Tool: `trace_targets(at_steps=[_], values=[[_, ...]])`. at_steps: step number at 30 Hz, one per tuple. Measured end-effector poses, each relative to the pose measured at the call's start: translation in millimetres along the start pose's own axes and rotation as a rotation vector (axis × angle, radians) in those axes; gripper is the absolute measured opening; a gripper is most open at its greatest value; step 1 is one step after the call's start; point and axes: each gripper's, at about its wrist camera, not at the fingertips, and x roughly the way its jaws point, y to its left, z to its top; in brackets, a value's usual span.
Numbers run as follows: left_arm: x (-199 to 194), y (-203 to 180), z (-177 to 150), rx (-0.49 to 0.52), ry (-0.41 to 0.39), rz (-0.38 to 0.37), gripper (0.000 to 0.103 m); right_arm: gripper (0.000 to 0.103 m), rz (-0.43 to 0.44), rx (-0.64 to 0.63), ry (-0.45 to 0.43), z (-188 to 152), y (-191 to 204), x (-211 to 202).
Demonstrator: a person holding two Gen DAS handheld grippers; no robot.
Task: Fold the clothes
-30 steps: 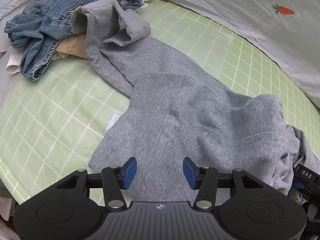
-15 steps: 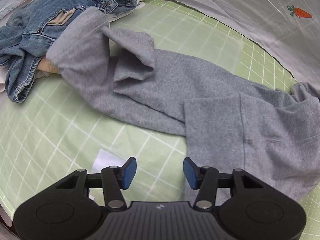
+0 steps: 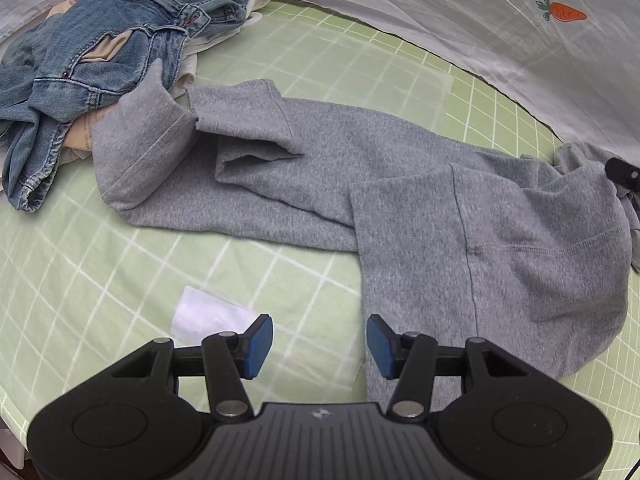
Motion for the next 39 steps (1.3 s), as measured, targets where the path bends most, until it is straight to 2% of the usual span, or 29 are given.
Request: trace_targets(at_steps=[1, 2, 3, 4, 10, 11, 12, 14, 16, 19, 22, 24, 28, 29, 30, 32, 34, 36, 39], values=[[-5, 3, -3, -0.001, -0.011, 0.002, 0.053, 0.080, -0.005, -0.002, 0.011, -4, 1, 2], [-11, 5, -6, -0.002, -0.024, 0.002, 0.053, 0.067, -0.011, 0.002, 0.021, -9, 1, 3], [-17, 8, -10, 0.000, -0.032, 0.004, 0.053, 0.039, -0.017, 0.005, 0.031, -13, 1, 5], [-22, 10, -14, 0.002, -0.038, 0.006, 0.053, 0.026, -0.022, 0.013, 0.040, -19, -3, 5], [-39, 17, -36, 0.007, -0.059, 0.013, 0.053, 0.012, -0.055, 0.100, 0.001, -61, -45, -45], [-41, 18, -39, 0.011, -0.062, 0.014, 0.053, 0.005, -0.077, 0.102, 0.008, -73, -52, -56], [-42, 17, -41, 0.015, -0.063, 0.015, 0.053, 0.001, -0.105, 0.101, 0.019, -86, -59, -66], [-43, 17, -47, 0.022, -0.064, 0.014, 0.053, 0.001, -0.157, 0.100, 0.056, -112, -73, -82], [-42, 16, -52, 0.028, -0.056, 0.013, 0.053, 0.001, -0.226, 0.129, 0.143, -145, -96, -90], [-37, 14, -60, 0.037, -0.034, 0.015, 0.053, 0.001, -0.282, 0.183, 0.200, -168, -120, -100], [-33, 11, -63, 0.045, -0.015, 0.011, 0.053, 0.010, -0.280, 0.171, 0.152, -156, -121, -106], [-33, 8, -63, 0.056, -0.018, 0.008, 0.053, 0.046, -0.252, 0.141, 0.101, -138, -113, -105], [-39, 6, -55, 0.055, -0.054, 0.007, 0.053, 0.062, -0.151, 0.093, 0.009, -97, -90, -92], [-41, 7, -53, 0.047, -0.066, 0.008, 0.054, 0.079, -0.116, 0.066, -0.015, -86, -81, -86], [-42, 8, -51, 0.040, -0.074, 0.008, 0.054, 0.101, -0.078, 0.035, -0.042, -75, -71, -79], [-43, 10, -47, 0.026, -0.086, 0.009, 0.056, 0.103, -0.027, -0.008, -0.053, -61, -55, -61], [-44, 12, -45, 0.014, -0.095, 0.013, 0.062, 0.103, 0.020, -0.049, -0.058, -49, -40, -42], [-46, 13, -45, 0.015, -0.108, 0.025, 0.064, 0.103, 0.020, -0.084, -0.029, -46, -28, -26], [-48, 16, -47, 0.011, -0.136, 0.024, 0.077, 0.103, 0.006, -0.117, 0.007, -47, -19, -17]])
